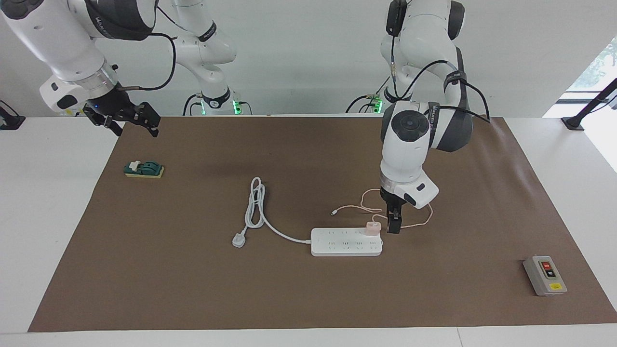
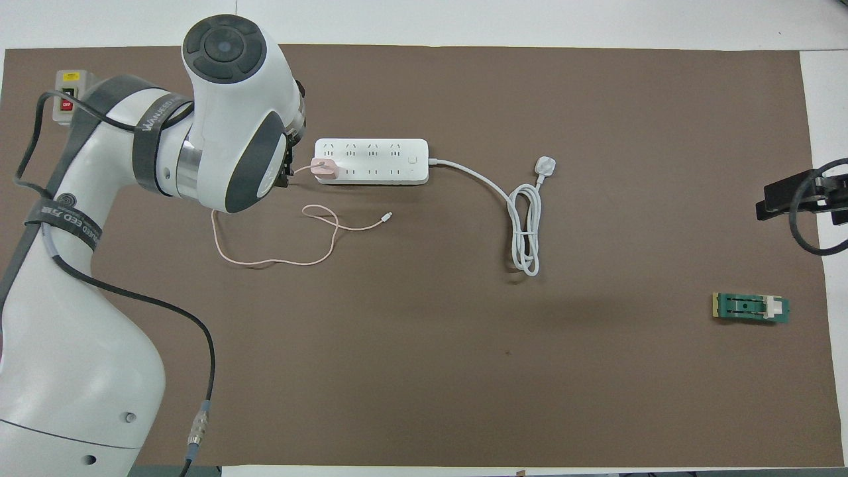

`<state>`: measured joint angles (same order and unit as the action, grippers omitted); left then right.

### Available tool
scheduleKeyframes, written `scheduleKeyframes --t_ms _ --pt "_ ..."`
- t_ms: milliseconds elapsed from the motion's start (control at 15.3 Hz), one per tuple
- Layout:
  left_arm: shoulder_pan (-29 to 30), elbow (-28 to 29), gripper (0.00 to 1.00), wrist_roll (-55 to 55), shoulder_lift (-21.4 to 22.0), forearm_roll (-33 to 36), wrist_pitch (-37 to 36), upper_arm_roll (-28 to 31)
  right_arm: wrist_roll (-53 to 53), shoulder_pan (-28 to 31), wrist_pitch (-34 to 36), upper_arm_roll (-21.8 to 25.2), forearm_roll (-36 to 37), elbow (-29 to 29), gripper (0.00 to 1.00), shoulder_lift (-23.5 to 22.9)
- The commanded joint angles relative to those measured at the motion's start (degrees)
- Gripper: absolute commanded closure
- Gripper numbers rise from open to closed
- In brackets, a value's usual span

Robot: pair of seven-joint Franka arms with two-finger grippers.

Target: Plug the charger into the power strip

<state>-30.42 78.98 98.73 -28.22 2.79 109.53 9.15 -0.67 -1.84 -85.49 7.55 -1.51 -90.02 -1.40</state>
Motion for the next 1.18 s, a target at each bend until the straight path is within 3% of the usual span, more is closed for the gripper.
scheduleKeyframes --t_ms 0,1112 --pt "1.5 1.4 0.00 -6.2 3.3 -1.7 -3.2 0.1 0.6 0.3 0.3 -0.3 0.5 -1.4 0.00 1.3" --pt "12.9 5.7 0.00 -53.4 15.5 -1.7 -12.7 0.2 0.6 0.3 0.3 -0.3 0.5 -1.4 0.00 1.3"
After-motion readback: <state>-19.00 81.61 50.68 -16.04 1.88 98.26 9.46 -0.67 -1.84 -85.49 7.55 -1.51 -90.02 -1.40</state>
